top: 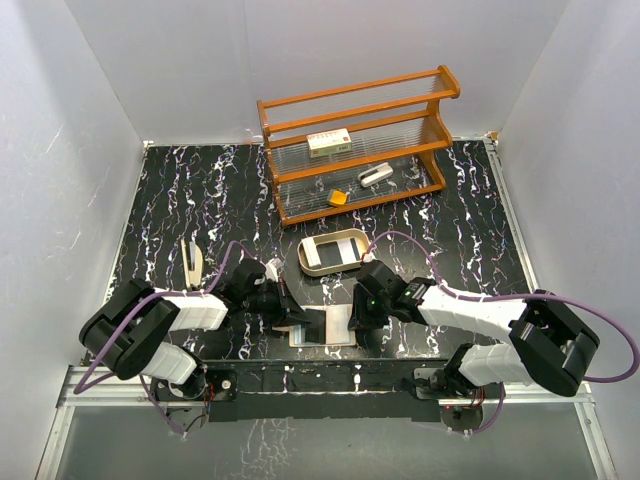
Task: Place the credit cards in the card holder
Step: Insert the credit card into the card holder.
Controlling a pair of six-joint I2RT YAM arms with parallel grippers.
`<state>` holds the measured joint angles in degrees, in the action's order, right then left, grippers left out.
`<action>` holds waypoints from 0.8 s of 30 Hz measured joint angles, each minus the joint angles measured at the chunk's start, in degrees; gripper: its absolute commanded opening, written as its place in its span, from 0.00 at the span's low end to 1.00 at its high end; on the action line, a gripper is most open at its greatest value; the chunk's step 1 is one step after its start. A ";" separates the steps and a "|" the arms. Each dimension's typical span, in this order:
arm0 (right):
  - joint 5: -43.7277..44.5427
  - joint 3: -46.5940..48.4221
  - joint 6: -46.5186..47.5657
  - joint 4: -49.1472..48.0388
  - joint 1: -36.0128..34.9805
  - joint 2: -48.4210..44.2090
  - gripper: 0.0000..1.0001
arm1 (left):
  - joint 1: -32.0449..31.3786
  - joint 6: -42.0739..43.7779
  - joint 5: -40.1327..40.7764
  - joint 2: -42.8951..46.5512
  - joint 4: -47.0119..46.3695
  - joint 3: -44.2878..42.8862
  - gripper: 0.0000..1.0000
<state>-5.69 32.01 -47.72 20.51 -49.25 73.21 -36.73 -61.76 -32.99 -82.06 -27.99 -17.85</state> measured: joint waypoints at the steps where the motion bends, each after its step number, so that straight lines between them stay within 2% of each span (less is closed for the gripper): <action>1: 0.04 0.00 -0.15 -0.02 -0.11 0.00 0.19 | 0.00 0.02 0.07 0.00 -0.09 0.00 0.00; 14: 0.15 -0.63 -0.44 -1.14 -0.31 -0.09 0.20 | 0.00 1.11 0.17 -0.07 -1.11 0.00 0.00; 24: 0.11 -0.70 -0.46 -1.29 -0.57 -0.09 0.20 | 0.00 0.20 -0.98 -1.14 -5.42 0.02 0.00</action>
<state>-5.58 31.31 -48.18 19.22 -49.82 73.12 -36.73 -61.56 -33.98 -83.20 -33.41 -17.82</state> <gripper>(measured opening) 0.196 0.009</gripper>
